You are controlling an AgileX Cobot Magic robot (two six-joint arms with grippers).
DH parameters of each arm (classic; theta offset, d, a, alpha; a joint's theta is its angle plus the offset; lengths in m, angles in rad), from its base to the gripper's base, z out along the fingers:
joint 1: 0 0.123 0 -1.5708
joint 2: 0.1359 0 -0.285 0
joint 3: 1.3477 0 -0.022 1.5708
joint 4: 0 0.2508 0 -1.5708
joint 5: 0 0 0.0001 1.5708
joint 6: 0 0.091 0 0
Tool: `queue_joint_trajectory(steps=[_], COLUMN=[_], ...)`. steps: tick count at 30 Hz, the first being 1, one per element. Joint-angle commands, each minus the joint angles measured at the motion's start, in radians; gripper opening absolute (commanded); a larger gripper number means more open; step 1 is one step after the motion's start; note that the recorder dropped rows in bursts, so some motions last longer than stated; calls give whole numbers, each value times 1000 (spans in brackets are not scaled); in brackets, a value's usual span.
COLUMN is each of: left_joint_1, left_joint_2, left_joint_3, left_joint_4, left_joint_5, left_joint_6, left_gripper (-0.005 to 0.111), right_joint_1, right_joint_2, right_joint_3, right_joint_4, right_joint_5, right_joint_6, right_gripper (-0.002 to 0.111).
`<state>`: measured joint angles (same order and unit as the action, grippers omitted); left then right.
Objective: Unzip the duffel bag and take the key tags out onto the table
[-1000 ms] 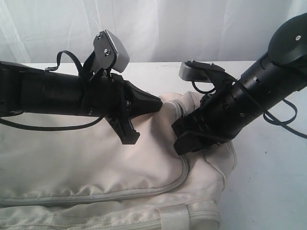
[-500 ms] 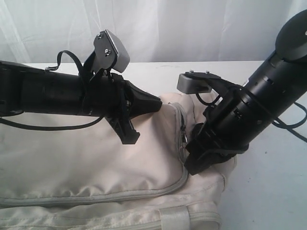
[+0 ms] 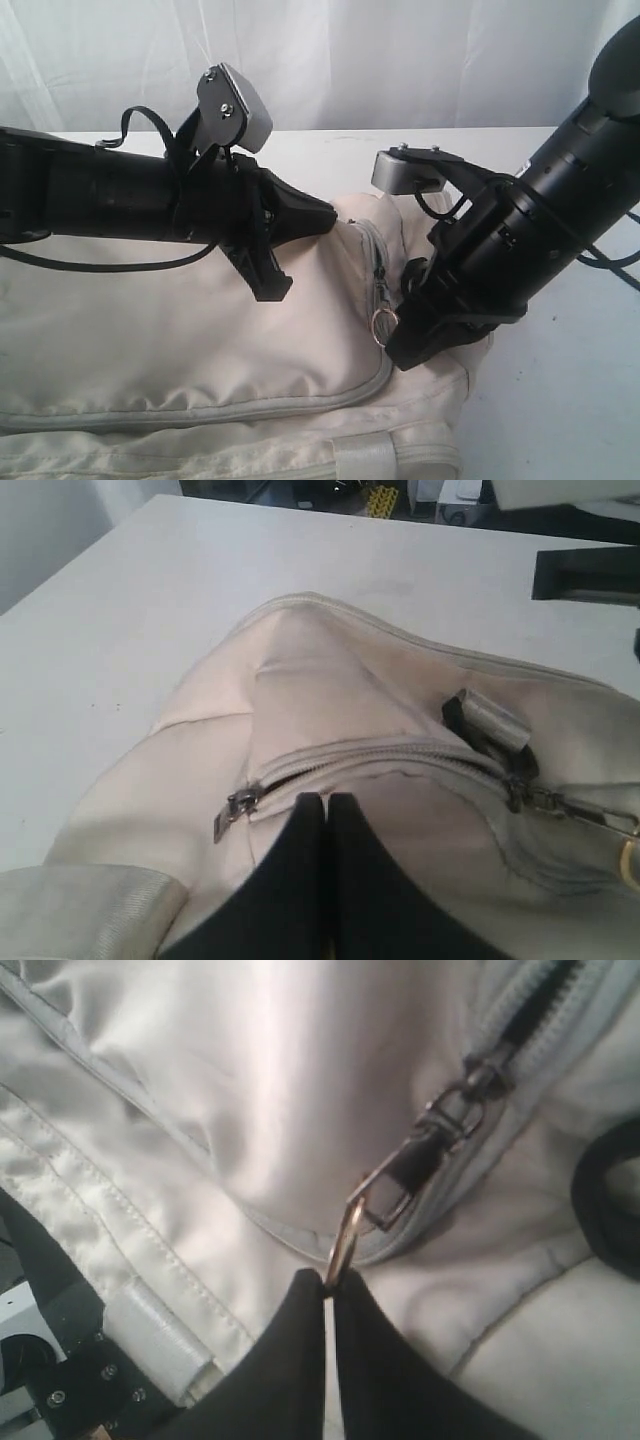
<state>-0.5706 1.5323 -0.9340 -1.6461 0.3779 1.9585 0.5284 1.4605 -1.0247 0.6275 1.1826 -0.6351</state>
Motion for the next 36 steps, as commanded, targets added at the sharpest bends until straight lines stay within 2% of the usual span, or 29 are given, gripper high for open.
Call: queue_joint_trajectory(steps=[1, 7, 14, 19, 28, 32, 36], left_joint_1=[-2, 0, 0, 0, 0, 0, 0], left_joint_2=[-6, -6, -8, -8, -8, -8, -8], left_joint_3=[-7, -11, -61, -95, -97, -97, -97], left_joint_4=[-23, -98, -98, -98, -98, -98, -98], left_joint_5=[-20, -20, -16, -40, -52, -52, -50], left_joint_6=[131, 131, 126, 105, 105, 105, 105], left_gripper=[0, 0, 0, 0, 0, 0, 0], right_joint_1=[0, 0, 0, 0, 2, 60, 156], right_joint_2=[-10, -10, -10, -19, -76, -95, -97], right_joint_3=[2, 2, 5, 73, 176, 208, 226], right_joint_4=[57, 45, 46, 48, 183, 207, 335], right_joint_5=[38, 38, 38, 38, 38, 38, 38], right_joint_6=[-17, 14, 32, 30, 8, 10, -31], right_gripper=[0, 0, 0, 0, 0, 0, 0])
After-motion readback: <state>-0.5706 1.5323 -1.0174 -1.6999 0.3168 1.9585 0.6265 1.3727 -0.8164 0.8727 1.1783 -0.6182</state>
